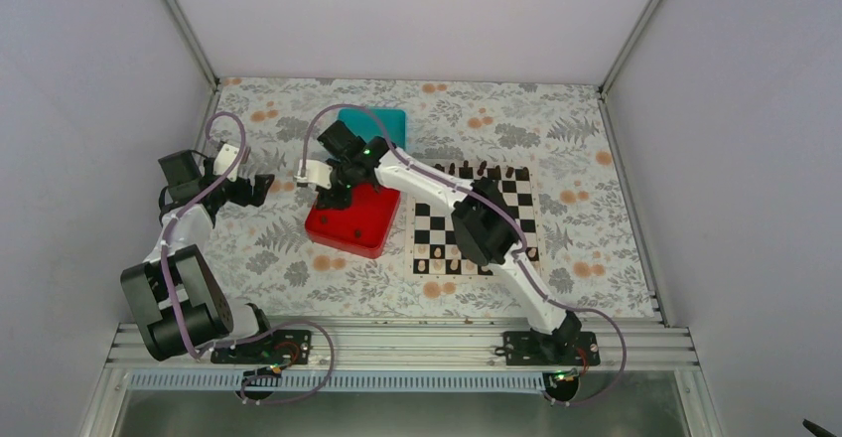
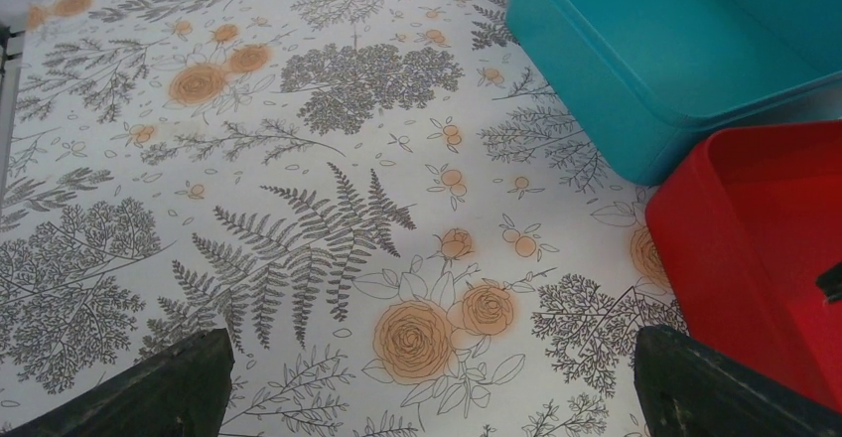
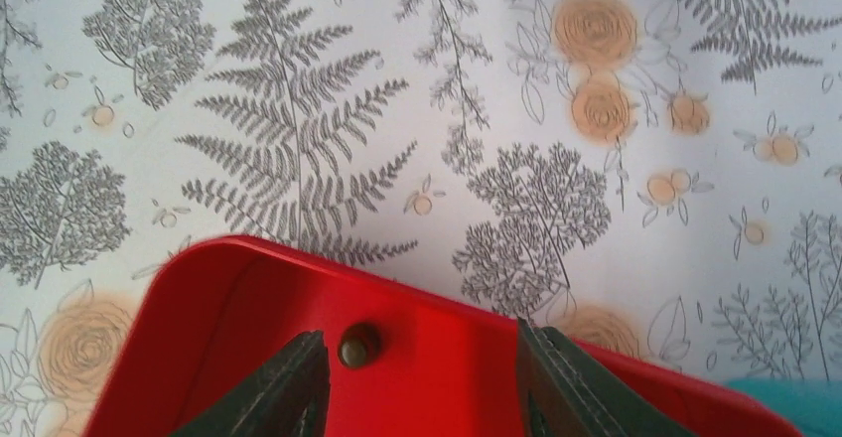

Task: Set up the chess pieces on the board
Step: Pick up the chess piece from the storage box, then place the chess piece on the chessboard, then pick up the chess piece from the storage box.

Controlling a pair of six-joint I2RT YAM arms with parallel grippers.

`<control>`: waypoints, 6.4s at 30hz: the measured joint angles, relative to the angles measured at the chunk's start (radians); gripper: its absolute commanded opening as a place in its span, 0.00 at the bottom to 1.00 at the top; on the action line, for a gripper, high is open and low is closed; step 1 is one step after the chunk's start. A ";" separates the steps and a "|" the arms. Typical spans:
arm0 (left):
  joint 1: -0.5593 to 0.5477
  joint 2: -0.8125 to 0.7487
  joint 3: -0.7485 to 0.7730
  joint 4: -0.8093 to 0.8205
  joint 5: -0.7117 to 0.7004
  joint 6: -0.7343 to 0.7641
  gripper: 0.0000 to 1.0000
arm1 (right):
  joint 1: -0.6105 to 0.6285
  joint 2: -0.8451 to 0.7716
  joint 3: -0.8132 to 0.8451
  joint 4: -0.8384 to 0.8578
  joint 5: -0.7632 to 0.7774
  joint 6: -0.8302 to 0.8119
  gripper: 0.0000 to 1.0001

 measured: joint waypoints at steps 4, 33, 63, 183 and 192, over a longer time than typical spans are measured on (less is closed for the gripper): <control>0.000 0.006 0.000 0.000 0.006 0.003 1.00 | 0.019 0.010 0.029 -0.004 0.001 -0.001 0.49; 0.004 0.013 0.002 0.000 0.015 0.014 1.00 | 0.055 0.007 -0.072 0.002 0.076 -0.001 0.45; 0.011 0.012 0.002 0.000 0.021 0.015 1.00 | 0.042 -0.044 -0.157 0.036 0.052 0.005 0.04; 0.011 -0.024 0.002 0.007 -0.002 -0.002 1.00 | -0.756 -0.795 -0.703 -0.097 0.129 -0.093 0.36; 0.011 -0.029 0.002 0.007 -0.001 -0.002 1.00 | -0.339 -0.630 -0.500 -0.136 0.166 -0.047 0.39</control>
